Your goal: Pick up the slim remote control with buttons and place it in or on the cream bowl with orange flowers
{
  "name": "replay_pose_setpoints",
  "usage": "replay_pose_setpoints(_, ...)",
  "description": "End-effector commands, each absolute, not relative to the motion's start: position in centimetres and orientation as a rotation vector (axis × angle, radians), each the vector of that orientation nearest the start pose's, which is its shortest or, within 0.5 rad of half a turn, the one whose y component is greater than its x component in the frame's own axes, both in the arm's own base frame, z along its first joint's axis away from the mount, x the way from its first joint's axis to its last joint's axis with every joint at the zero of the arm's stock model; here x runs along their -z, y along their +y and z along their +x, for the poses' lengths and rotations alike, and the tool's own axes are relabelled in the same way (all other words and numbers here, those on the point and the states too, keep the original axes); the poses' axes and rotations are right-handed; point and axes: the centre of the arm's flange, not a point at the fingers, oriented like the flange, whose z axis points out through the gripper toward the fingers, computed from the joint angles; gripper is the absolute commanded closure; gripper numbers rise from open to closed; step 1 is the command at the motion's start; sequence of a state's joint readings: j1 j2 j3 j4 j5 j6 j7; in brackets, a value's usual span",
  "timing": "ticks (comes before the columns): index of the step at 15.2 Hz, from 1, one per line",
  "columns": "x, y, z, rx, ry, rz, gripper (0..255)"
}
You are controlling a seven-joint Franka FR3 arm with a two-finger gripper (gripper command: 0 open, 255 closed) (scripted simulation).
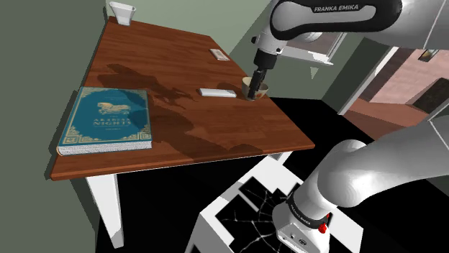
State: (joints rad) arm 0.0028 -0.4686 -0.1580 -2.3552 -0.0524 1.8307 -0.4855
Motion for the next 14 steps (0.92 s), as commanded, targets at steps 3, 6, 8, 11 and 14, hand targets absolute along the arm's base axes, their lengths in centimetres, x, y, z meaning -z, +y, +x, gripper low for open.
replay_pose_setpoints(3,-47.4,-10.1,43.1,-0.068,-0.711,-3.024,0)
replay_pose_setpoints(6,-45.8,-12.0,46.1,-0.061,-0.816,-3.0,0)
replay_pose_setpoints(8,-44.7,-13.2,48.1,-0.056,-0.886,-2.982,0)
replay_pose_setpoints(11,-43.1,-14.9,51.3,-0.049,-0.99,-2.952,0)
replay_pose_setpoints(14,-41.6,-16.3,54.5,-0.041,-1.093,-2.918,0)
